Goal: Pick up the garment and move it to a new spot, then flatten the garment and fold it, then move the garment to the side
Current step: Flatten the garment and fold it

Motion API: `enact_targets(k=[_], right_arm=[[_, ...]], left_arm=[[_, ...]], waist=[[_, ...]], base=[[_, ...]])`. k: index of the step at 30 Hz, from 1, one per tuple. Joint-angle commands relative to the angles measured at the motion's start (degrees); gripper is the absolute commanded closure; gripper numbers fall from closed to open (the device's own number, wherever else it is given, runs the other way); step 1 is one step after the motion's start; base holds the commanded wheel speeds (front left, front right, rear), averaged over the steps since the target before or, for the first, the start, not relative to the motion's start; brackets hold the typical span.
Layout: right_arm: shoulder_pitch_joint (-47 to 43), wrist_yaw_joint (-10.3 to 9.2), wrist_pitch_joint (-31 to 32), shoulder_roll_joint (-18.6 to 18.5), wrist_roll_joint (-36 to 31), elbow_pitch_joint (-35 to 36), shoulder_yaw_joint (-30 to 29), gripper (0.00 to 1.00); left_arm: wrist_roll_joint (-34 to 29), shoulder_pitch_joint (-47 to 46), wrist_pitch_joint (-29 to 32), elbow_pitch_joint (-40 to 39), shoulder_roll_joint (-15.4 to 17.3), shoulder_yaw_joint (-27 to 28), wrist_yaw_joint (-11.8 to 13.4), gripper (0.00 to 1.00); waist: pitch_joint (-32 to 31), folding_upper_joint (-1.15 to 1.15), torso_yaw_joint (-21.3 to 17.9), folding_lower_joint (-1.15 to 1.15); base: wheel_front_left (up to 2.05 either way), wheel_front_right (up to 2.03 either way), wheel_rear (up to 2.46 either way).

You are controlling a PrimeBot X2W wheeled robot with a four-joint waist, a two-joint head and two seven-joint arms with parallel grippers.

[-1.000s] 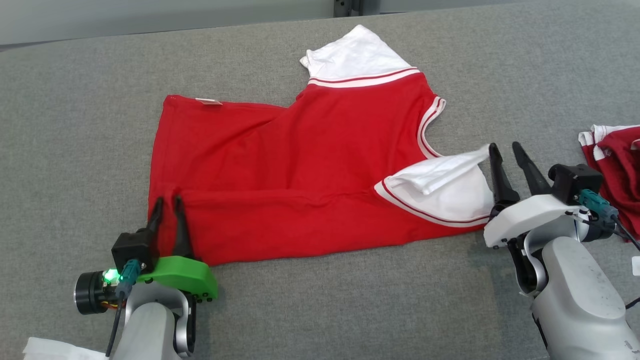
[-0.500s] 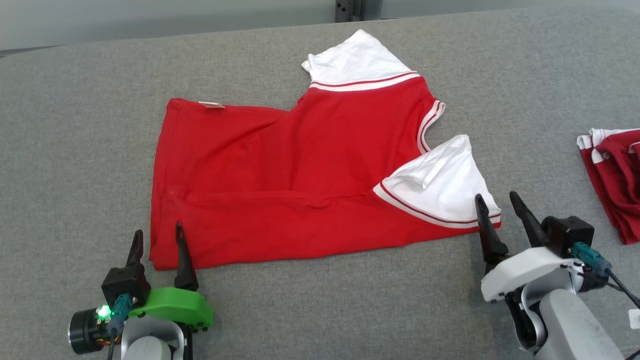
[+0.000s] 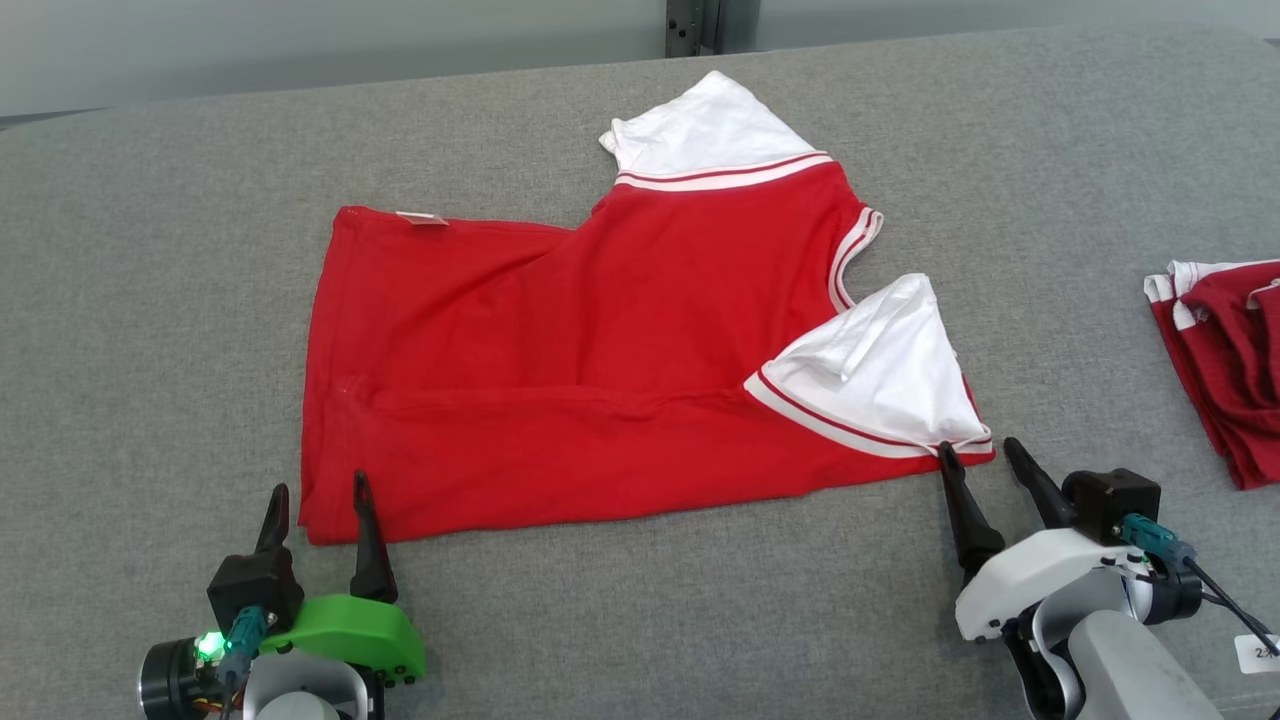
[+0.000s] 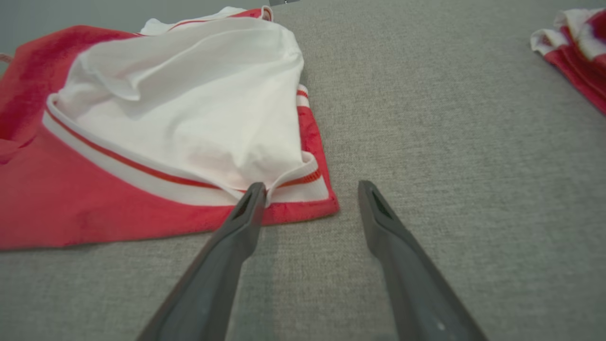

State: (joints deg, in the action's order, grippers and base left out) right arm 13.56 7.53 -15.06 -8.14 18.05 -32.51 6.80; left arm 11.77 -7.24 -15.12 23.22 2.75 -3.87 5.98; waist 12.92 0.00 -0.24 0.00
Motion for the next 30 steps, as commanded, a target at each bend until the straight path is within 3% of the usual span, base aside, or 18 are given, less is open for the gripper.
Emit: enact_targets(k=[1,2,3,4,6,19,20,21,22,30], right_arm=[[0.8,-0.09,-0.1,-0.2,0.6,-0.6,0.0,0.19],[1.1,-0.09,-0.1,-0.1,0.9,-1.0,-0.1,0.36],[1.4,-0.09,-0.1,-0.1,0.9,-1.3,-0.1,0.42],[1.7,-0.09,-0.1,0.1,1.2,-1.7,0.1,0.67],[2.2,-0.09,0.0,0.0,1.7,-2.6,0.5,0.97],[3.4,-0.1,0.0,-0.3,3.8,-1.1,1.8,1.0],[3.4,-0.1,0.0,-0.3,3.9,-0.9,1.9,1.0],[3.4,-0.1,0.0,-0.3,4.1,-0.8,1.9,1.0],[3.3,-0.1,-0.1,-0.3,4.3,-0.5,1.7,1.0],[1.4,-0.1,-0.1,-0.3,4.7,0.2,0.9,1.0]], left_arm=[[-0.2,-0.3,0.0,0.2,0.3,0.1,-0.2,0.0],[-0.2,-0.3,0.0,0.2,0.3,0.1,-0.3,0.0],[-0.2,-0.3,0.0,0.2,0.3,0.2,-0.5,0.0],[-0.1,-0.4,0.0,0.4,0.3,0.3,-0.6,0.0],[0.1,-0.4,0.0,0.7,0.3,0.3,-1.0,0.0],[2.1,-2.3,0.0,6.1,0.3,-0.1,-3.0,0.0],[2.1,-2.5,0.0,6.7,0.3,-0.2,-3.1,0.41],[2.3,-2.7,0.0,7.2,0.3,-0.2,-3.3,0.92],[2.4,-2.9,0.0,7.7,0.3,-0.3,-3.4,1.0],[3.0,-0.8,0.0,7.7,0.3,0.1,-3.7,1.0]], waist=[[0.1,0.0,0.1,0.0],[0.2,0.0,0.2,0.0],[0.3,0.0,0.2,0.0],[0.5,0.0,0.2,0.0],[0.7,0.0,0.3,0.0],[1.7,0.0,-0.5,0.0],[1.7,0.0,-0.6,0.0],[1.7,0.0,-0.7,0.0],[1.6,0.0,-0.7,0.0],[-1.4,0.0,-0.6,0.0]], base=[[0.0,0.0,0.0],[0.0,0.0,0.0],[0.0,0.0,0.0],[0.0,0.0,0.0],[0.0,0.0,0.0],[0.0,0.0,0.0],[0.0,0.0,0.0],[0.0,0.0,0.0],[0.0,0.0,0.0],[0.0,0.0,0.0]])
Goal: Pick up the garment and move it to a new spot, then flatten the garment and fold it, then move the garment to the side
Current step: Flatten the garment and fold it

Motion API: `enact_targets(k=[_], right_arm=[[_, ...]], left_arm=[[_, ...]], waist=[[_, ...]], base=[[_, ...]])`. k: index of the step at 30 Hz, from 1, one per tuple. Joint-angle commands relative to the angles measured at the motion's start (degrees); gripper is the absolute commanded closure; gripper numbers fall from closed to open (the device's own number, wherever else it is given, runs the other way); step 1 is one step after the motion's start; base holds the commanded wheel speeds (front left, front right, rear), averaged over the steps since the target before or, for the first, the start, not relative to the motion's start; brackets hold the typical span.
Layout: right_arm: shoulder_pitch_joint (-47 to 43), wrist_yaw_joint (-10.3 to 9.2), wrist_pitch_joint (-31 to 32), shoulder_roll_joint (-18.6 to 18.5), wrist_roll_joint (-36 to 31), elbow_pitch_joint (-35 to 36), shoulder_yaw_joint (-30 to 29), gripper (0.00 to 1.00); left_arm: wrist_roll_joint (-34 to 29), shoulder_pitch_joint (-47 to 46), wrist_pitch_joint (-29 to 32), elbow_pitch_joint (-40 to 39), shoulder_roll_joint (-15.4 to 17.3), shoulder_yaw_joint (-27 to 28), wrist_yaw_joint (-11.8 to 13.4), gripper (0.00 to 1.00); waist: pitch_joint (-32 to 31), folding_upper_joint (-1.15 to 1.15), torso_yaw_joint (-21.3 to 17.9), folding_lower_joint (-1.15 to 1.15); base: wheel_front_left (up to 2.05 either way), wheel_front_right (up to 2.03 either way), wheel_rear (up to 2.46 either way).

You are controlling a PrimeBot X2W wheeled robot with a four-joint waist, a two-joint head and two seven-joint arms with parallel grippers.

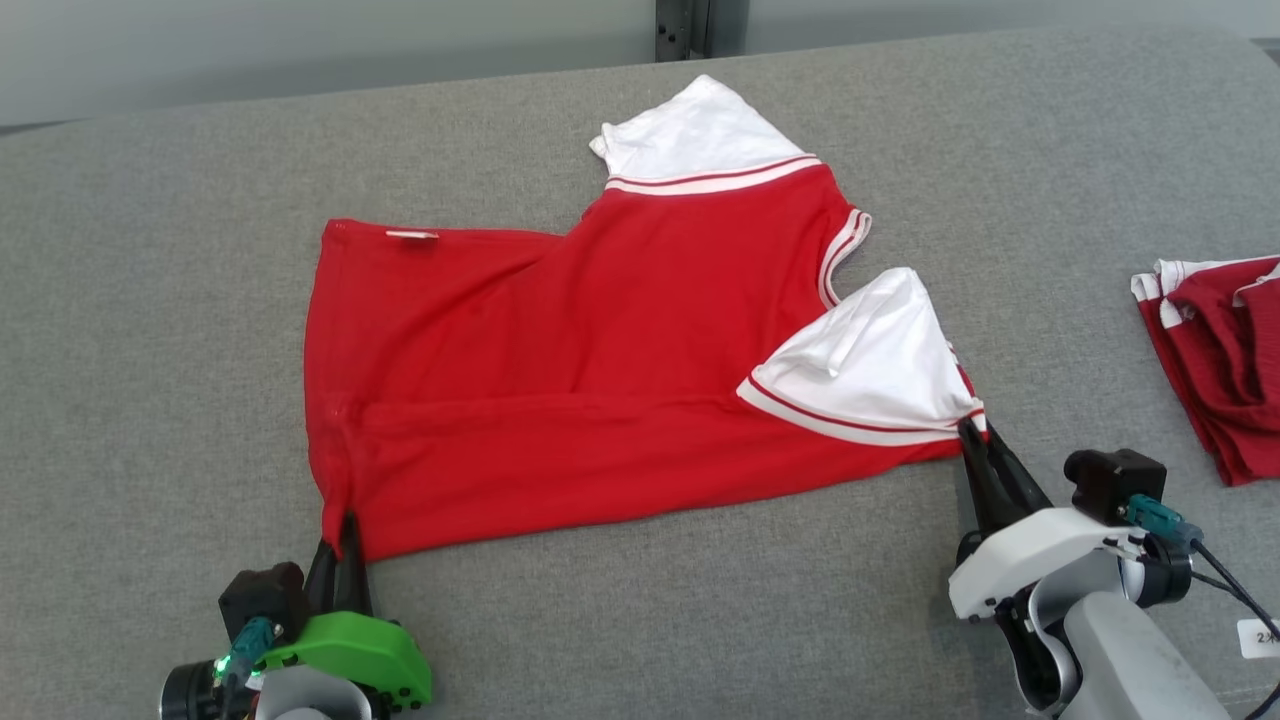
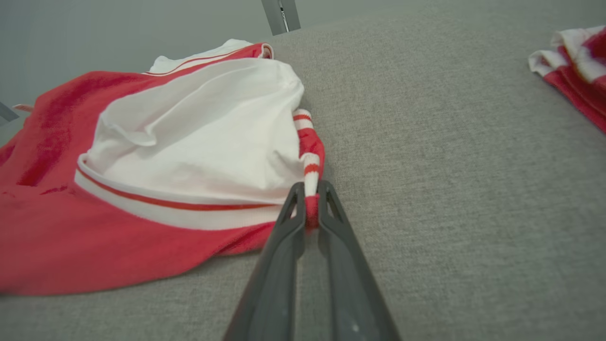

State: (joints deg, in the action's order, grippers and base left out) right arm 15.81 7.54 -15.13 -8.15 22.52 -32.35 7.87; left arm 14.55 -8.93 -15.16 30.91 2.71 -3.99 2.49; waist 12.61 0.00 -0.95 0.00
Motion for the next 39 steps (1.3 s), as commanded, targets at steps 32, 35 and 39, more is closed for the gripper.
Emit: enact_targets(k=[32,35,39], right_arm=[[-5.6,-0.09,0.0,0.1,2.4,5.1,0.3,0.0],[-2.4,-0.09,0.0,0.6,1.4,4.9,0.9,0.0],[1.4,-0.09,0.0,1.3,0.8,4.7,2.2,0.0]], left_arm=[[-0.2,3.7,0.0,-5.2,0.4,0.8,2.2,0.0],[-1.0,-1.4,0.0,-3.4,0.3,1.2,1.8,0.0],[-2.4,-8.2,0.0,0.8,0.5,2.9,1.4,0.0]], waist=[[-5.1,0.0,-0.7,0.0],[-3.3,0.0,-0.9,0.0],[-0.8,0.0,-1.6,0.0]], base=[[0.0,0.0,0.0],[0.0,0.0,0.0],[0.0,0.0,0.0]])
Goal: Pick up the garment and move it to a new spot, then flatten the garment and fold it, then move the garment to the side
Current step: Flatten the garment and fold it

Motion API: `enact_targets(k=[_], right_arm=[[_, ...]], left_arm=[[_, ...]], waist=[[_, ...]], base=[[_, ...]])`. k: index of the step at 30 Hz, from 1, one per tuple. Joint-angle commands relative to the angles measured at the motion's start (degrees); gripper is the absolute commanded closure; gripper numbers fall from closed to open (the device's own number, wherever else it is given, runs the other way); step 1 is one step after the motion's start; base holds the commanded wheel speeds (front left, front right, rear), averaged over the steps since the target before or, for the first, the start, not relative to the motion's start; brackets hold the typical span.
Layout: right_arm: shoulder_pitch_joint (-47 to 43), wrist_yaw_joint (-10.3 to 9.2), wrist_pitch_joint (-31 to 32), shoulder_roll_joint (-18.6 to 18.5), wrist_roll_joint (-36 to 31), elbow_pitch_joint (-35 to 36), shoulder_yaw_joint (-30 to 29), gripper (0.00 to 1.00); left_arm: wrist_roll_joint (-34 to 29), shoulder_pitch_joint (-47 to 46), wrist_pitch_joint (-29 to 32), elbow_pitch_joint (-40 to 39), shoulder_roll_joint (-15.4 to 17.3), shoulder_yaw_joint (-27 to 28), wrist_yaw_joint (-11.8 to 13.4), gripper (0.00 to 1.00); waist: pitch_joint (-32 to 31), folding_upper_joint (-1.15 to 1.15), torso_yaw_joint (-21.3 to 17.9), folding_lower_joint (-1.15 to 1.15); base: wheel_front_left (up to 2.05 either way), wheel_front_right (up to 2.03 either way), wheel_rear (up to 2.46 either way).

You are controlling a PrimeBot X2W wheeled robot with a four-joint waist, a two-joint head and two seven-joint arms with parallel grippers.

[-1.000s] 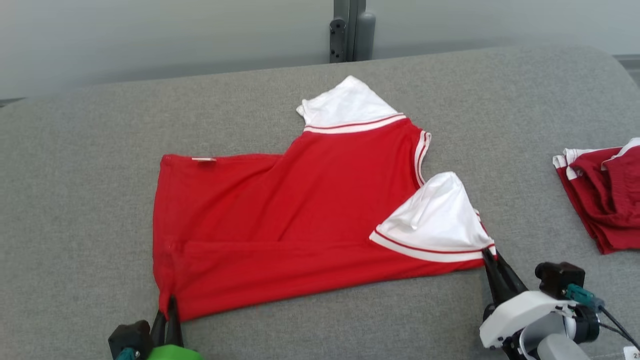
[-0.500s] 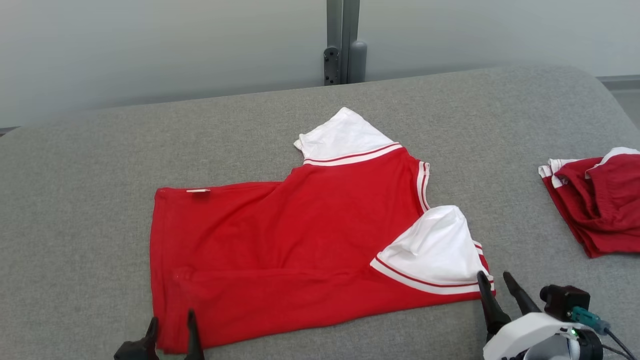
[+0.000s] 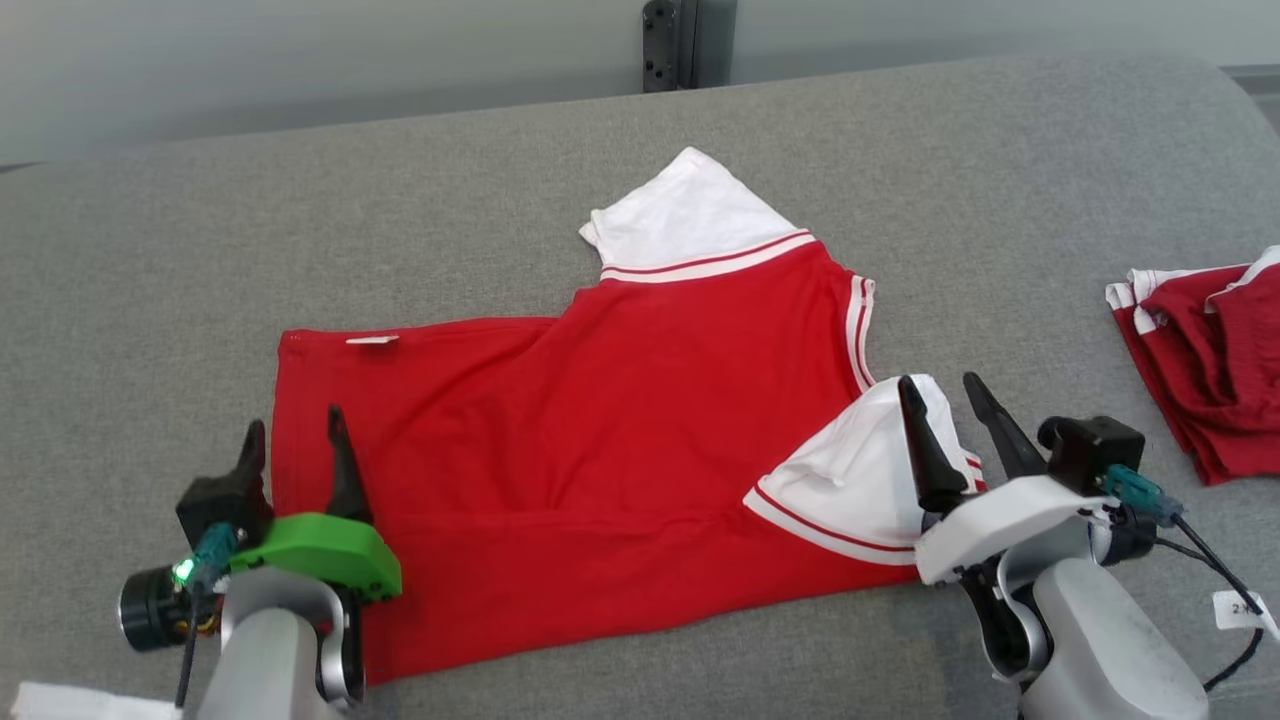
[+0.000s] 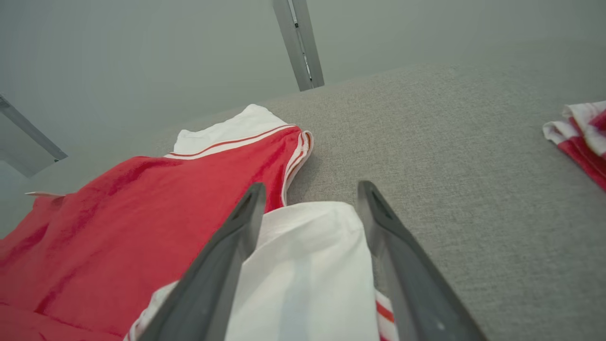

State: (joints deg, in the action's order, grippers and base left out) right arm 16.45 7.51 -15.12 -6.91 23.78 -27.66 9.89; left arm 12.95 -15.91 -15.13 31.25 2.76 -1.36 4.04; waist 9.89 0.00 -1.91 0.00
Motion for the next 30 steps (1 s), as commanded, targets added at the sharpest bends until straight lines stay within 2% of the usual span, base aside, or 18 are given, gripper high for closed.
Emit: enact_targets(k=[1,13,20,21,22,23,24,25,30], right_arm=[[1.5,-0.05,0.0,0.1,-0.5,0.0,0.5,0.0],[6.8,-0.05,0.0,0.1,0.6,1.3,3.1,0.0],[9.6,-0.05,0.0,-0.7,1.0,1.8,3.7,0.0],[10.3,-0.05,0.0,-1.0,1.0,1.8,3.9,0.0],[10.9,-0.05,0.0,-1.3,1.1,1.8,4.0,0.0],[11.7,-0.05,0.0,-1.6,1.4,1.6,4.4,0.0],[12.4,-0.05,0.0,-1.9,1.5,1.5,4.6,0.0],[13.6,-0.05,0.0,-2.3,1.8,1.2,5.1,0.0],[20.3,-0.04,0.0,-4.4,2.7,-2.6,9.3,0.0]], left_arm=[[-1.0,-2.9,0.0,1.6,0.6,0.7,-0.4,0.0],[-2.5,-17.3,0.0,14.5,4.4,3.4,-1.6,0.0],[-2.4,-21.2,0.1,21.5,4.5,4.0,-0.2,0.0],[-2.6,-21.4,0.1,22.6,4.4,4.0,0.2,0.06],[-2.5,-21.4,0.1,23.3,4.2,4.0,0.2,0.19],[-2.4,-21.6,0.1,23.8,4.0,3.9,0.0,0.51],[-2.5,-21.9,0.1,23.9,3.8,3.8,-0.2,0.63],[-2.7,-22.0,0.1,23.9,3.6,3.6,-0.3,1.0],[-3.5,-22.7,0.1,22.4,2.8,2.6,-0.8,1.0]], waist=[[2.6,0.0,-0.9,0.0],[9.4,0.0,-3.5,0.0],[11.3,0.0,-4.1,0.0],[11.5,0.0,-4.0,0.0],[11.6,0.0,-3.9,0.0],[11.7,0.0,-3.6,0.0],[11.8,0.0,-3.4,0.0],[11.9,0.0,-3.0,0.0],[12.3,0.0,-0.8,0.0]], base=[[0.0,0.0,0.0],[0.0,0.0,0.0],[0.0,0.0,0.0],[0.0,0.0,0.0],[0.0,0.0,0.0],[0.0,0.0,0.0],[0.0,0.0,0.0],[0.0,0.0,0.0],[0.0,0.0,0.0]])
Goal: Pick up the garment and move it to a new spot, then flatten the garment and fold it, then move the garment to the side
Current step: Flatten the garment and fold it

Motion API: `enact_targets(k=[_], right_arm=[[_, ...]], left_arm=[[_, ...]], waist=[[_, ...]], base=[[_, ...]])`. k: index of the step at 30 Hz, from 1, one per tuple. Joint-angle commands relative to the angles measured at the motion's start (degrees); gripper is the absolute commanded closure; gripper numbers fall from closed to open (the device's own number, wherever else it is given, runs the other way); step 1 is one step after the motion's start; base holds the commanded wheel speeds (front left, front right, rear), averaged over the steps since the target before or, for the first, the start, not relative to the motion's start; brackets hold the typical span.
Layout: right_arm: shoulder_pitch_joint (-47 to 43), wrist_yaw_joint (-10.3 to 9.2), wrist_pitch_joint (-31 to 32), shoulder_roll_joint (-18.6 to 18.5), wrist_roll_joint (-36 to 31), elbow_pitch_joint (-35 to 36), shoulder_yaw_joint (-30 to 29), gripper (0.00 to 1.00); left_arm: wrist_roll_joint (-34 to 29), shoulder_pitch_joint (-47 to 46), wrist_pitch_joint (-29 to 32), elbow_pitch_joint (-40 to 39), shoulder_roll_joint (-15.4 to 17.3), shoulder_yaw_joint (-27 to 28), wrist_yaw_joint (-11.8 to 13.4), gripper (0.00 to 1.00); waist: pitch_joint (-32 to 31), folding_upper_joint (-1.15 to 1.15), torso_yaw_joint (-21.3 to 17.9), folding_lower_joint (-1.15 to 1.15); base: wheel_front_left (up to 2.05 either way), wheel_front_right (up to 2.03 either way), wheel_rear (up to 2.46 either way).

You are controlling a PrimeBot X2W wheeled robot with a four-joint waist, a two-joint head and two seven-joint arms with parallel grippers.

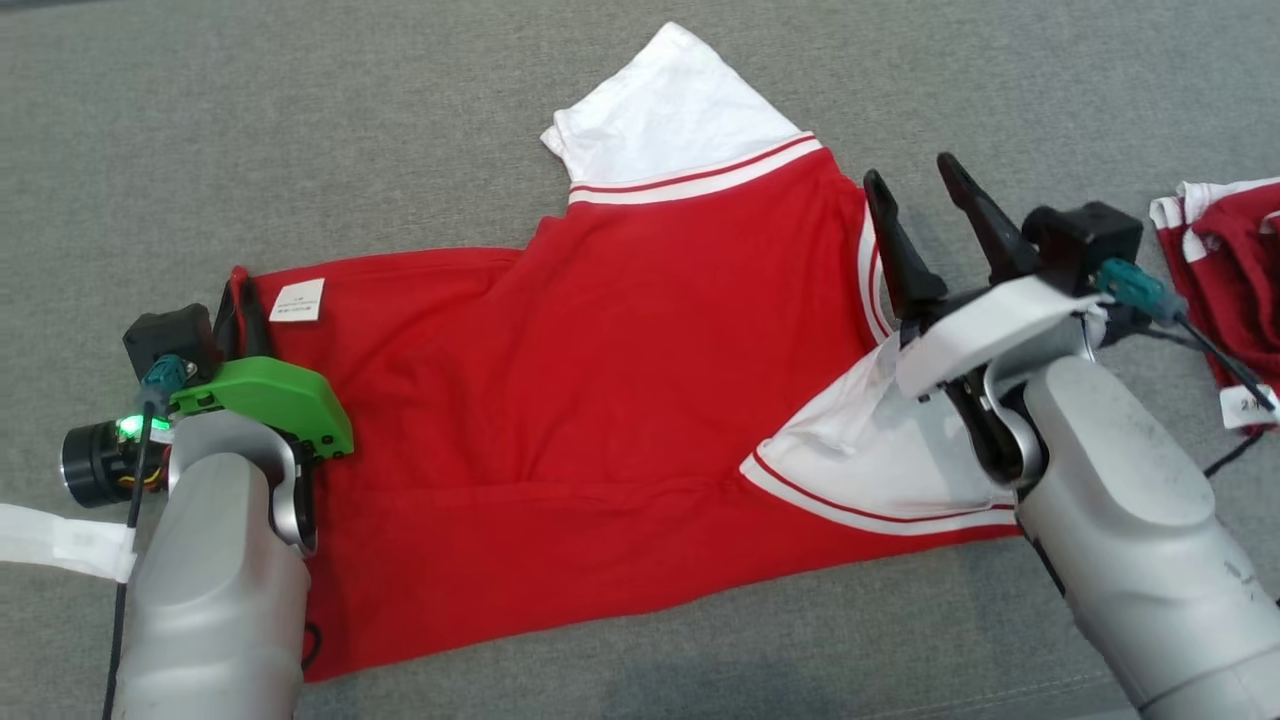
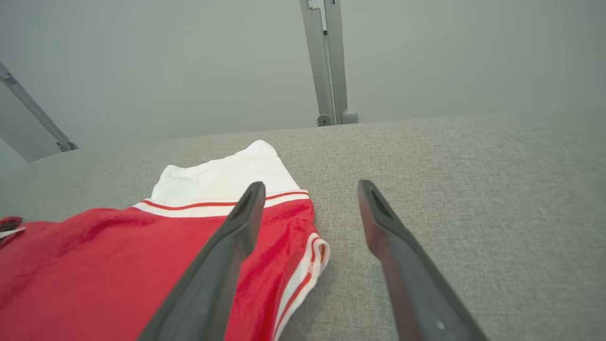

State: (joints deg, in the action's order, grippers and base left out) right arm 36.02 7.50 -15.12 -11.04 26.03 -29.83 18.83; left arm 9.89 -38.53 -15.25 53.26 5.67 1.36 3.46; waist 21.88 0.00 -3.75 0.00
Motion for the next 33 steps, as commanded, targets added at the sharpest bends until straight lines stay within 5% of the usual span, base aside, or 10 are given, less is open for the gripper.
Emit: enact_targets(k=[1,11,17,31,32,33], right_arm=[[3.0,-0.04,0.0,-0.6,0.7,-1.9,1.4,0.0],[21.7,-0.04,6.1,-1.8,5.6,-17.0,9.1,0.0],[28.8,-0.03,8.8,-2.7,7.8,-25.1,12.8,0.0],[36.1,-0.03,10.5,-3.6,8.2,-38.1,17.0,0.0],[36.2,-0.04,10.5,-3.6,8.4,-38.9,17.3,0.16],[36.1,-0.04,10.6,-3.7,8.5,-39.4,17.5,0.61]], left_arm=[[-0.6,-0.4,0.2,-0.1,-0.3,-0.3,-0.3,1.0],[-1.1,-3.4,0.1,-4.4,-2.4,-3.7,-1.0,1.0],[3.7,-4.1,0.1,-6.0,-2.7,-8.9,-1.4,1.0],[13.1,-5.2,0.1,-10.2,-2.6,-20.9,2.9,1.0],[13.4,-5.3,0.1,-10.4,-2.7,-21.3,3.2,1.0],[13.6,-5.3,0.1,-10.5,-2.6,-21.4,3.3,1.0]], waist=[[0.5,0.0,1.6,0.0],[3.9,0.0,8.8,0.0],[6.0,0.0,13.1,0.0],[9.3,0.0,17.9,0.0],[9.4,0.0,18.0,0.0],[9.5,0.0,18.1,0.0]], base=[[0.0,0.0,0.0],[0.0,0.0,0.0],[0.0,0.0,0.0],[0.0,0.0,0.0],[0.0,0.0,0.0],[0.0,0.0,0.0]])
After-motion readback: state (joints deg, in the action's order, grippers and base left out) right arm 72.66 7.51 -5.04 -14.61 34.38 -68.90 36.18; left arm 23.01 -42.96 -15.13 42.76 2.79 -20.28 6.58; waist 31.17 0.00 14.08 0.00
